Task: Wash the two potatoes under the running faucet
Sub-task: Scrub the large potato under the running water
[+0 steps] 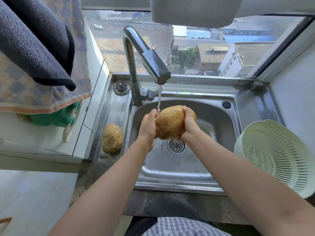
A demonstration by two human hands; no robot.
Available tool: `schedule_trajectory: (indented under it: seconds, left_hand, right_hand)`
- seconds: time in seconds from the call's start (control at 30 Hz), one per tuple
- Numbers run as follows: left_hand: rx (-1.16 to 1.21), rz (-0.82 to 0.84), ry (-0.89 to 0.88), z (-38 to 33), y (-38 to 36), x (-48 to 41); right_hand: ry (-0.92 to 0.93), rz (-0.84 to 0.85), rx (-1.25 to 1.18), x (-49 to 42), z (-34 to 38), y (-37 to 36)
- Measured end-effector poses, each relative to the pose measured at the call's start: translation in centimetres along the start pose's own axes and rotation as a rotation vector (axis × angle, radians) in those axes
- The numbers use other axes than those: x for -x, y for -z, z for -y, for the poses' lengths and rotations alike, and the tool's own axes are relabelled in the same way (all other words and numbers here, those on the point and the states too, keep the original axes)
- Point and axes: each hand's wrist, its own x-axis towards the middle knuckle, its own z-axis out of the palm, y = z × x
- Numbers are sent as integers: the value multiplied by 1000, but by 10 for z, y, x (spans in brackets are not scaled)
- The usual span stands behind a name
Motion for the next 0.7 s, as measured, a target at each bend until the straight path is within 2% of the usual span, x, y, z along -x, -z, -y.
schedule_trajectory:
  seconds: [0.1, 0.23, 0.3, 0.4, 0.47, 0.7]
  left_hand:
    - [-176, 109, -19, 1, -17, 5]
    - [-342, 68, -86, -6, -27, 1]
    - [-417, 86, -36, -11, -26, -2]
    - [-318, 142, 192, -17, -14, 0]
    - [-242, 150, 271, -17, -3, -4]
    - [36, 196, 272, -7, 27, -5]
  right_hand:
    - [32, -67, -37, 1, 6, 12]
    - [37, -78, -56, -2, 6, 16]
    - [52, -65, -46, 0, 7, 17]
    - [120, -21, 24, 0, 5, 18]
    - [183, 50, 91, 4, 2, 12]
    - [305, 157, 386, 12, -1, -19]
